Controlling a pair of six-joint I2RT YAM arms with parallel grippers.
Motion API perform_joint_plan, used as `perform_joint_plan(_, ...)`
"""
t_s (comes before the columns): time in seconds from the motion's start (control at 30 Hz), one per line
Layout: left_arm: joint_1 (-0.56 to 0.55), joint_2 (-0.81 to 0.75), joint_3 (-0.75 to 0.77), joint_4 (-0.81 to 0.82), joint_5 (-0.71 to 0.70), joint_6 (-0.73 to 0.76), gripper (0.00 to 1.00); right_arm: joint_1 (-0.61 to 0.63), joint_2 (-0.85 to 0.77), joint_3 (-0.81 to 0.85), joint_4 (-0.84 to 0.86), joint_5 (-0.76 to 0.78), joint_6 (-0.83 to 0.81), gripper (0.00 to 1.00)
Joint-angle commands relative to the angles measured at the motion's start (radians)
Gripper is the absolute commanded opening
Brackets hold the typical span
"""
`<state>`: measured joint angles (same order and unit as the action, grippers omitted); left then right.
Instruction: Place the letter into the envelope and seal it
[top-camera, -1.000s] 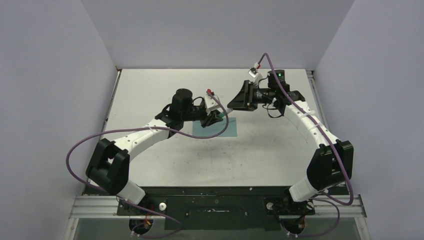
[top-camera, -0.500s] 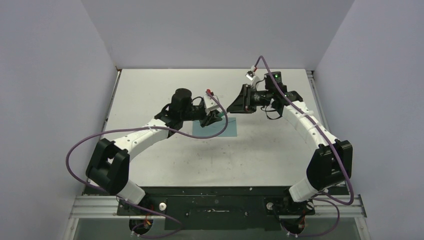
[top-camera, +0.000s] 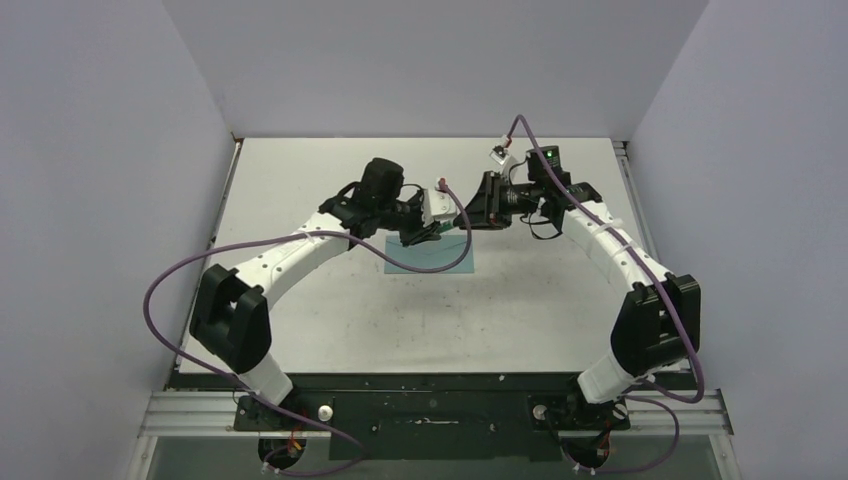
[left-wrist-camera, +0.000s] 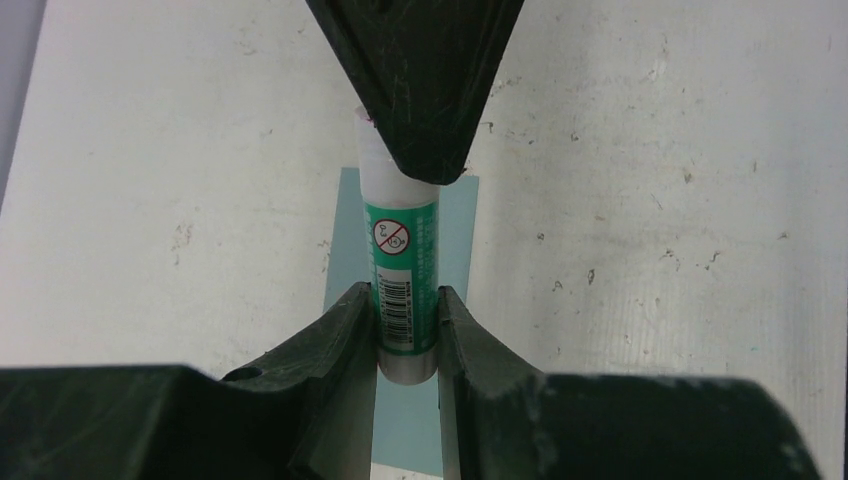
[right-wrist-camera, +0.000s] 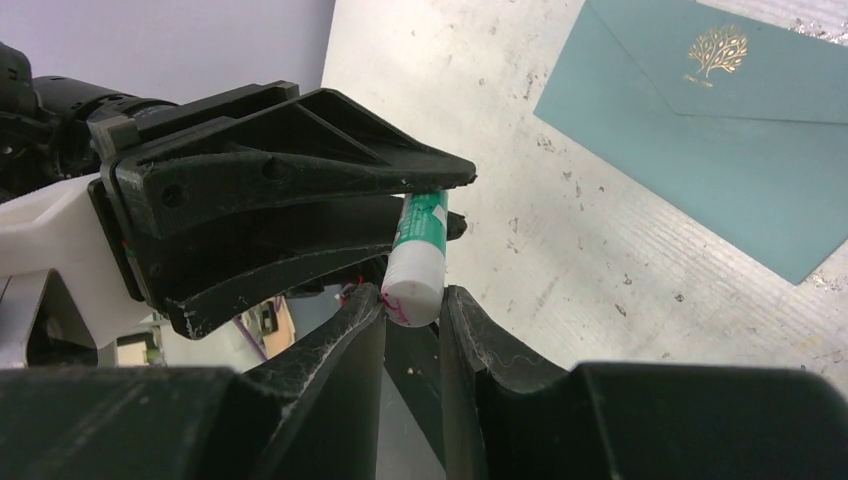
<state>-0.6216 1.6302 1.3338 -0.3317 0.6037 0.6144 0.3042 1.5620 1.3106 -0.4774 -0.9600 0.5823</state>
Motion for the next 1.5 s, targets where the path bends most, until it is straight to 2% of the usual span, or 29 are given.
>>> perform_joint_plan(0.0,-0.101,-0.002,0.172,0.218,0.177,0.052,0.00,0.072,0.078,-0.025,-0.074,0.003,-0.020,0.05)
perform_joint_plan(0.17,-0.098,0.013,0.154,0.272,0.158,-0.041,0.00,0.050,0.085,-0.019,-0.092,0.003,-0.025,0.05)
perform_joint_plan(0.2,-0.089,0.009,0.129,0.288,0.152,-0.079,0.00,0.028,0.060,-0.025,-0.067,-0.001,-0.015,0.10)
perform_joint_plan(0.37,-0.035,-0.030,-0.113,0.455,0.141,-0.342,0.00,-0.098,-0.097,-0.077,0.093,0.043,0.064,0.59)
perform_joint_plan(0.5,-0.029,-0.058,-0.307,0.550,0.118,-0.532,0.00,-0.159,-0.169,-0.094,0.134,0.139,0.115,0.83)
perform_joint_plan(0.57,-0.028,-0.066,-0.364,0.593,0.076,-0.642,0.00,-0.170,-0.201,-0.104,0.151,0.185,0.123,0.90)
perform_joint_plan(0.67,-0.023,-0.076,-0.418,0.611,-0.040,-0.804,0.00,-0.186,-0.241,-0.113,0.129,0.258,0.104,0.93)
perform_joint_plan(0.77,-0.014,-0.075,-0.407,0.522,-0.189,-0.942,0.00,-0.193,-0.252,-0.120,0.061,0.318,0.065,0.94)
perform_joint_plan(0.97,-0.028,-0.045,-0.354,0.246,-0.297,-1.034,0.00,-0.194,-0.275,-0.162,-0.030,0.403,0.015,0.93)
perform_joint_plan(1.03,-0.033,-0.033,-0.361,0.196,-0.301,-1.085,0.07,-0.194,-0.288,-0.178,-0.040,0.416,0.015,0.93)
perform_joint_plan(1.23,-0.100,0.008,-0.351,-0.011,-0.424,-1.108,0.13,-0.194,-0.319,-0.223,-0.053,0.418,0.036,0.93)
perform_joint_plan(1.33,-0.105,0.041,-0.326,-0.066,-0.467,-1.146,0.17,-0.194,-0.330,-0.235,-0.073,0.420,0.029,0.93)
perform_joint_plan(1.47,-0.118,0.078,-0.301,-0.080,-0.537,-1.203,0.27,-0.194,-0.349,-0.243,-0.089,0.415,0.014,0.93)
